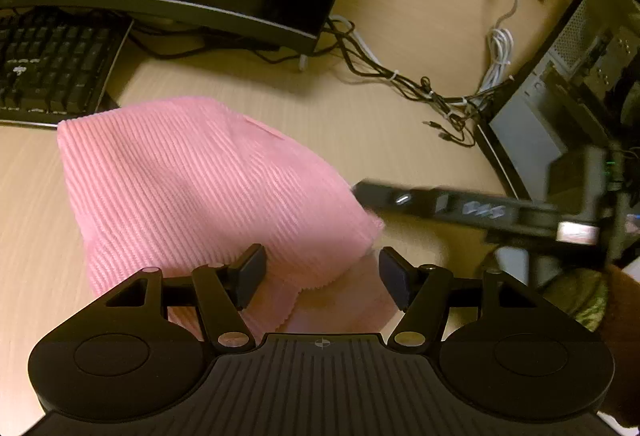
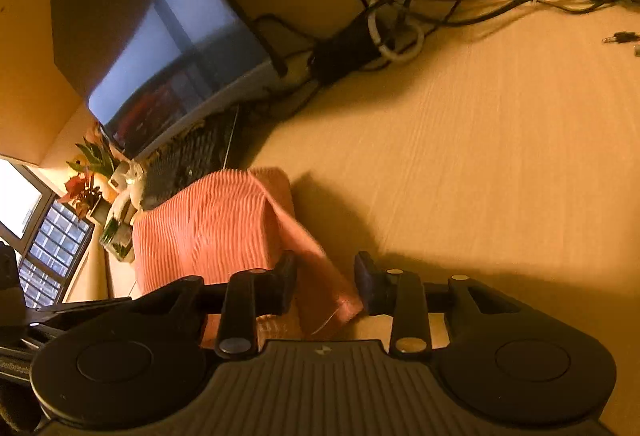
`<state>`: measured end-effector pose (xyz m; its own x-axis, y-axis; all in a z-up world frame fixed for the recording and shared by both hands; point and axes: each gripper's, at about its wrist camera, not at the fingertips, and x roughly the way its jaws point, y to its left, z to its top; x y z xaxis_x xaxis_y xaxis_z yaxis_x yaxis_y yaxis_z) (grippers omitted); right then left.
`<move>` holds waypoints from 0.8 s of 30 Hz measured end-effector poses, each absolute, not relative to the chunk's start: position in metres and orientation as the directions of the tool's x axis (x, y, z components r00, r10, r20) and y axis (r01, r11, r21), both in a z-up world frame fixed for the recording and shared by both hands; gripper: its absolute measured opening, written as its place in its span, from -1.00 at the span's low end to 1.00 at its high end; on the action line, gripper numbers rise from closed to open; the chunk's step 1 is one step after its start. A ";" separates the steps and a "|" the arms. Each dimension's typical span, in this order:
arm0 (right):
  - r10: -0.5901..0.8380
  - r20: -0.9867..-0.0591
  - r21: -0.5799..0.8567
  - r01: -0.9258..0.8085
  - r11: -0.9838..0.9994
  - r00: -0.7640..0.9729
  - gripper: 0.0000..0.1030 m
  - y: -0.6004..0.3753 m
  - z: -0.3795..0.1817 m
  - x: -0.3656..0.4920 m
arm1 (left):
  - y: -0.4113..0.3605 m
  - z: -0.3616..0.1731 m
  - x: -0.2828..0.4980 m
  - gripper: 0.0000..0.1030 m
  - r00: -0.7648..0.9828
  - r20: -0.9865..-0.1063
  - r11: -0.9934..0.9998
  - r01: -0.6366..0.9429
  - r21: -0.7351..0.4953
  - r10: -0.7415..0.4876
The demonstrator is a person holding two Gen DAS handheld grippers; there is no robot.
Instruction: Fold clothes
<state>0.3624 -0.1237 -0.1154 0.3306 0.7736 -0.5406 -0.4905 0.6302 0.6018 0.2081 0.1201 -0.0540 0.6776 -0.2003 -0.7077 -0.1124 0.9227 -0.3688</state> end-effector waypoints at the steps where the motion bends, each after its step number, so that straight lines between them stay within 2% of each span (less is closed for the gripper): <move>1: 0.787 -0.527 0.597 -0.518 0.612 0.323 -0.71 -0.123 -0.109 0.358 | 0.121 -0.054 0.207 0.32 0.680 -0.706 0.921 -0.115 -0.372 -0.200; 3: 0.798 -0.523 0.545 -0.602 0.583 0.298 -0.71 -0.113 -0.095 0.347 | 0.121 -0.055 0.205 0.33 0.684 -0.701 0.917 -0.121 -0.379 -0.200; 6: 0.758 -0.593 0.443 -0.677 0.588 0.270 -0.69 -0.095 -0.087 0.336 | 0.122 -0.056 0.203 0.34 0.693 -0.691 0.914 -0.119 -0.389 -0.204; 8: 0.721 -0.632 0.356 -0.720 0.596 0.285 -0.68 -0.090 -0.082 0.329 | 0.122 -0.055 0.200 0.53 0.691 -0.689 0.910 -0.111 -0.400 -0.219; 10: 0.690 -0.656 0.279 -0.752 0.598 0.305 -0.45 -0.090 -0.076 0.324 | 0.120 -0.048 0.190 0.60 0.680 -0.698 0.911 -0.107 -0.399 -0.225; 12: 0.678 -0.660 0.249 -0.757 0.604 0.324 0.08 -0.099 -0.068 0.324 | 0.120 -0.039 0.173 0.81 0.692 -0.697 0.924 -0.116 -0.365 -0.188; 14: 0.689 -0.646 0.271 -0.745 0.610 0.329 0.23 -0.108 -0.057 0.328 | 0.127 -0.033 0.156 0.84 0.714 -0.689 0.927 -0.164 -0.336 -0.123; 18: 0.696 -0.628 0.314 -0.705 0.636 0.348 0.24 -0.107 -0.048 0.340 | 0.164 -0.031 0.145 0.83 0.752 -0.660 0.870 -0.320 -0.376 -0.009; 21: 0.666 -0.659 0.294 -0.694 0.657 0.351 0.24 -0.090 -0.054 0.341 | 0.200 -0.040 0.161 0.80 0.762 -0.647 0.777 -0.393 -0.492 -0.024; 22: 0.646 -0.676 0.268 -0.698 0.664 0.355 0.24 -0.084 -0.056 0.339 | 0.208 -0.046 0.171 0.51 0.761 -0.648 0.754 -0.403 -0.518 -0.038; 23: 0.626 -0.691 0.237 -0.705 0.668 0.361 0.24 -0.078 -0.059 0.335 | 0.211 -0.048 0.180 -0.20 0.762 -0.646 0.745 -0.405 -0.531 -0.046; 24: 0.607 -0.706 0.207 -0.712 0.671 0.366 0.24 -0.071 -0.062 0.332 | 0.210 -0.045 0.186 -0.31 0.778 -0.625 0.752 -0.376 -0.542 -0.061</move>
<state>0.3321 -0.0713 -0.0624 0.3660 0.6066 -0.7057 -0.7122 0.6707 0.2072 0.1864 0.2096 -0.0452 0.7783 -0.0613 -0.6249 -0.3759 0.7517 -0.5419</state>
